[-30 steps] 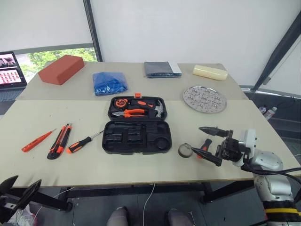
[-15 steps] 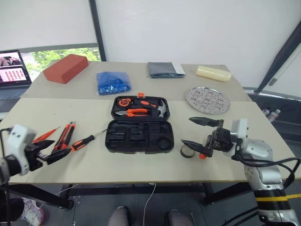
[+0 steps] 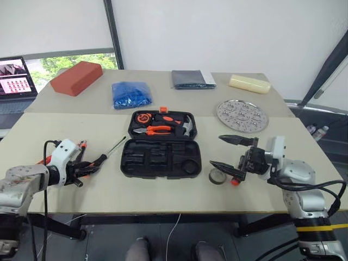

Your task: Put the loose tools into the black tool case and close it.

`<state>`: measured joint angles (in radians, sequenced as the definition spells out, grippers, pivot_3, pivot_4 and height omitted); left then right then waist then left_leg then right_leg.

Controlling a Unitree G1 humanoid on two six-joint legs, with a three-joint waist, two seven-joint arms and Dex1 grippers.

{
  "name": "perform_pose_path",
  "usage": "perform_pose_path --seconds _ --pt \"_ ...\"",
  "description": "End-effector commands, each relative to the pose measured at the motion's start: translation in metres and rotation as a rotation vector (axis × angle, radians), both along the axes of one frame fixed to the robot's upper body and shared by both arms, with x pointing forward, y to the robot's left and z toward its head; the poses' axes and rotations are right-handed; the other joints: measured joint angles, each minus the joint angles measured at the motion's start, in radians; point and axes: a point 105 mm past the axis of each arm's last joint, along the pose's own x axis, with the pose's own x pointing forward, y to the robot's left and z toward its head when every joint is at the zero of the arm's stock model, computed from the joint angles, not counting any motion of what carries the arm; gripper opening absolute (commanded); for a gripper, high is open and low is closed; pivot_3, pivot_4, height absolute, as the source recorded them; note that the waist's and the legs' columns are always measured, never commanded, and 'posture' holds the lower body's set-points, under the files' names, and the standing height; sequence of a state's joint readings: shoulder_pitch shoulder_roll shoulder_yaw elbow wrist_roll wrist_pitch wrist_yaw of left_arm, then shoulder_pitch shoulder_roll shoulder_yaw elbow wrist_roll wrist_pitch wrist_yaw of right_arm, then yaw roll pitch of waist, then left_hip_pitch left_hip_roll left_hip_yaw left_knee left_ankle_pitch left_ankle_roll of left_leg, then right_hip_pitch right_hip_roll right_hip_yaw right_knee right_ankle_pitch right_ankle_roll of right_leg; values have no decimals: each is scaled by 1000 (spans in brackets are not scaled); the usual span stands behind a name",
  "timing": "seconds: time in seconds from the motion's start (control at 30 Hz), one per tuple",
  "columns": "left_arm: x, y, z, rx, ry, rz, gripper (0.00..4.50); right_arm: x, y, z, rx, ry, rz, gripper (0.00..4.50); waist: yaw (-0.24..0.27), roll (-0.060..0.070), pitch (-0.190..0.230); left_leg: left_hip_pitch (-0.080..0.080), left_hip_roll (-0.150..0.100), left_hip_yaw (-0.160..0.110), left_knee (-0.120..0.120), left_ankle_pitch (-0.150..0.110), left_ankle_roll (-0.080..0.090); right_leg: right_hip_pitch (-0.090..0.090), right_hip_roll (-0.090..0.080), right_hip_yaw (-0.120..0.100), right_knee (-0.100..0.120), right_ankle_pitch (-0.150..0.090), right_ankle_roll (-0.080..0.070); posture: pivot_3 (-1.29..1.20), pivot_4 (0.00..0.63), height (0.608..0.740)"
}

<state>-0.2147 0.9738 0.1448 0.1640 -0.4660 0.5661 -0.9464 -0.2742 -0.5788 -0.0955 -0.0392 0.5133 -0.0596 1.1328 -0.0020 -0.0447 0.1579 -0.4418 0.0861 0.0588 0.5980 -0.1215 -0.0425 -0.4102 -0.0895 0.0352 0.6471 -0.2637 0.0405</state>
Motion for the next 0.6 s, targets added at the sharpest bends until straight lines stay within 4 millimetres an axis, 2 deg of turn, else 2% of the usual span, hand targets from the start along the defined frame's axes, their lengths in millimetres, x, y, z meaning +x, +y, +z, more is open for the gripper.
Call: perform_pose_path --seconds 0.03,0.13,0.23,0.33,0.47,0.6 --pt "6 13 45 -14 -204 -3 864 -3 -9 12 -1 -50 -34 4500 0 -1 0 0 0 0 1 0 0 0 0 0 0 0 0 0 150 740" --pt "8 3 75 -38 -349 -86 864 -4 -14 13 -6 -54 -54 4500 2 -1 0 0 0 0 2 -3 -4 1 -1 0 0 0 -1 0 150 740" --pt "13 -30 91 28 -417 -279 864 -1 -21 14 -15 -59 -81 4500 11 -1 0 0 0 0 5 -3 -5 3 -1 -1 0 -1 -3 0 150 740" --pt "22 -69 87 179 -420 -491 864 1 -29 15 -33 -59 -102 4500 19 -1 0 0 -1 0 8 -3 -5 6 -1 0 -1 -1 -3 0 150 740" --pt "48 -115 80 337 -455 -638 864 3 -33 16 -48 -61 -112 4500 21 -1 0 -1 -1 0 11 -2 -4 7 -1 0 -1 0 0 0 150 740" --pt "73 -137 59 500 -453 -712 864 2 -33 16 -57 -59 -111 4500 12 -1 0 -3 -2 -1 12 2 3 6 0 1 -1 5 7 0 150 740"
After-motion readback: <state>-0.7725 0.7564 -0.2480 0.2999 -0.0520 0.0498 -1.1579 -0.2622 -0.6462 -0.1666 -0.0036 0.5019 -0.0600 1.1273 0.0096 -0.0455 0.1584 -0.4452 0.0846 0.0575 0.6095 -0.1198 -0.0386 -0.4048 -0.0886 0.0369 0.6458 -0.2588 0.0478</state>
